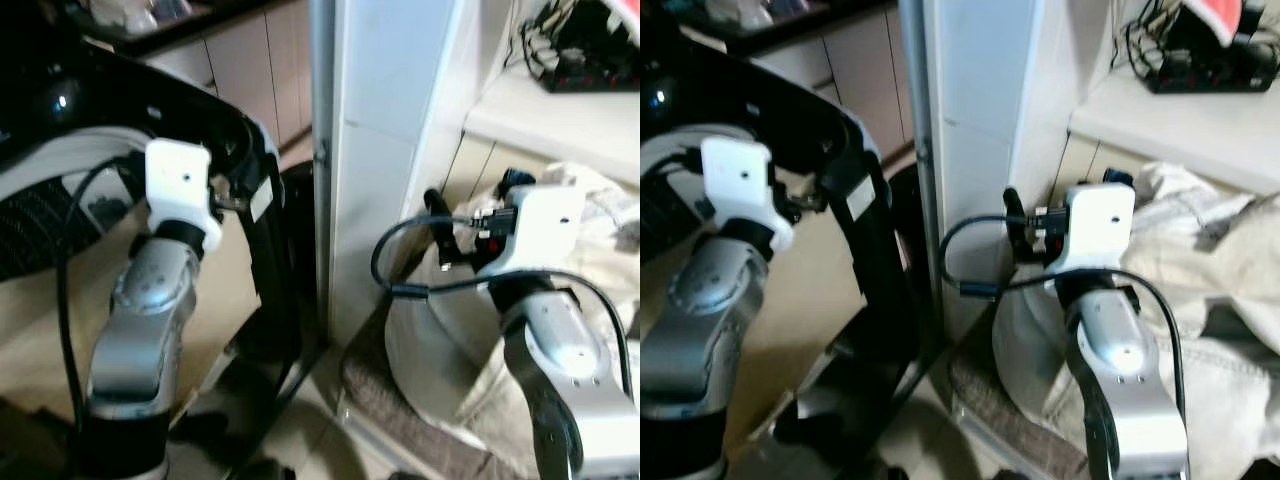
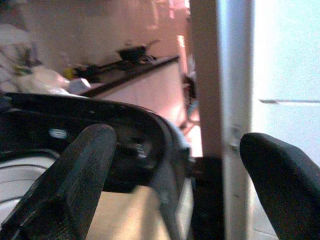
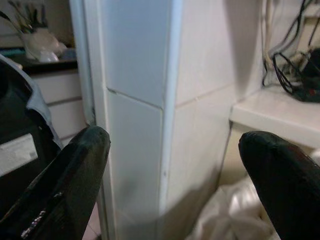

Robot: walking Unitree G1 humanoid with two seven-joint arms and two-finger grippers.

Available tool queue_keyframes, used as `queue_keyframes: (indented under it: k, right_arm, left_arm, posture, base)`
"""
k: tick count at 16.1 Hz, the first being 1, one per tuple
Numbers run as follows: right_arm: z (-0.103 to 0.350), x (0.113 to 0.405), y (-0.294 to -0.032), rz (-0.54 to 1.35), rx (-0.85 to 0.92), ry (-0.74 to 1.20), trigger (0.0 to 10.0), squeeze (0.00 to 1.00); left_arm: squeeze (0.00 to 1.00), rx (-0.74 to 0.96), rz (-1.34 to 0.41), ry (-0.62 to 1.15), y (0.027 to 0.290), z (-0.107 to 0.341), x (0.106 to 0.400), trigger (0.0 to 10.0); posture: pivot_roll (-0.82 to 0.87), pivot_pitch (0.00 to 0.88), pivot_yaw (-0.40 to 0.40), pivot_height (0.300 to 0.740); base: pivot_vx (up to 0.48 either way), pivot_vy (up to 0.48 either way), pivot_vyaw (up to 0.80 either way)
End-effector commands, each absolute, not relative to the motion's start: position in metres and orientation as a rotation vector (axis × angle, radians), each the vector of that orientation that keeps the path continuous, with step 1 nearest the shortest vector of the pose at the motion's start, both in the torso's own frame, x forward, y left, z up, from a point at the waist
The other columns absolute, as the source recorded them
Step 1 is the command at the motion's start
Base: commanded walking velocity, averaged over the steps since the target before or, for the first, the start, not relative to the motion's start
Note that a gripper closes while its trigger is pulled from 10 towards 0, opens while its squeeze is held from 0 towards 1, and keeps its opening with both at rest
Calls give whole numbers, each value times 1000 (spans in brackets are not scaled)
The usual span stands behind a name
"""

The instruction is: Clothes washing

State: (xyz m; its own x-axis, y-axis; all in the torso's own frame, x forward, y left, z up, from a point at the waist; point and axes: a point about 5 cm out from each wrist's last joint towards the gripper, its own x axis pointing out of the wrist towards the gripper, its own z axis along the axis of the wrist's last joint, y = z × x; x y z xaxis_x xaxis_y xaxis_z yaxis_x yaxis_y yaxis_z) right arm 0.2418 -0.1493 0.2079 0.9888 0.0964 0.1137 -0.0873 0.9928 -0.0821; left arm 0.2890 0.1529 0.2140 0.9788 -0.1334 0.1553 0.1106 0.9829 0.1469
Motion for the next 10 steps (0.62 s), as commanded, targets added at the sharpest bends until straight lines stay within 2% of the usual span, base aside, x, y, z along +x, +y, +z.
queue_keyframes:
  k: [1, 3, 4, 5, 7, 8, 10]
  right_arm:
    - [214, 240, -150, 84, -84, -134, 10000, 0]
    - [213, 242, -162, -23, -118, -102, 10000, 0]
    - [213, 244, -171, -88, -120, -88, 10000, 761]
    - [217, 245, -182, -148, -130, -90, 10000, 1000]
    - [225, 246, -194, -202, -148, -104, 10000, 1000]
    - [231, 246, -211, -322, -169, -61, 10000, 1000]
    - [236, 246, -225, -375, -246, 29, 10000, 1000]
  left_arm:
    - [0, 146, -128, -163, 156, 215, 289, 10000]
    - [0, 133, -152, -146, 154, 213, 289, 10000]
    - [0, 125, -169, -139, 152, 211, 288, 10000]
    - [0, 114, -210, -119, 147, 207, 287, 10000]
    - [0, 99, -257, -119, 142, 206, 285, 10000]
    - [0, 104, -296, -125, 140, 207, 285, 10000]
    - [0, 107, -344, -133, 139, 209, 285, 10000]
  posture:
    - [-47, 66, 43, 740]
    - [-51, 65, 43, 740]
    - [-52, 63, 44, 740]
    - [-54, 63, 45, 740]
    - [-56, 63, 43, 740]
    - [-58, 62, 44, 740]
    - [-60, 62, 44, 740]
  base:
    - [0, 0, 0]
    - [0, 0, 0]
    - [0, 0, 0]
    - [0, 0, 0]
    - [0, 0, 0]
    - [0, 0, 0]
    - [0, 0, 0]
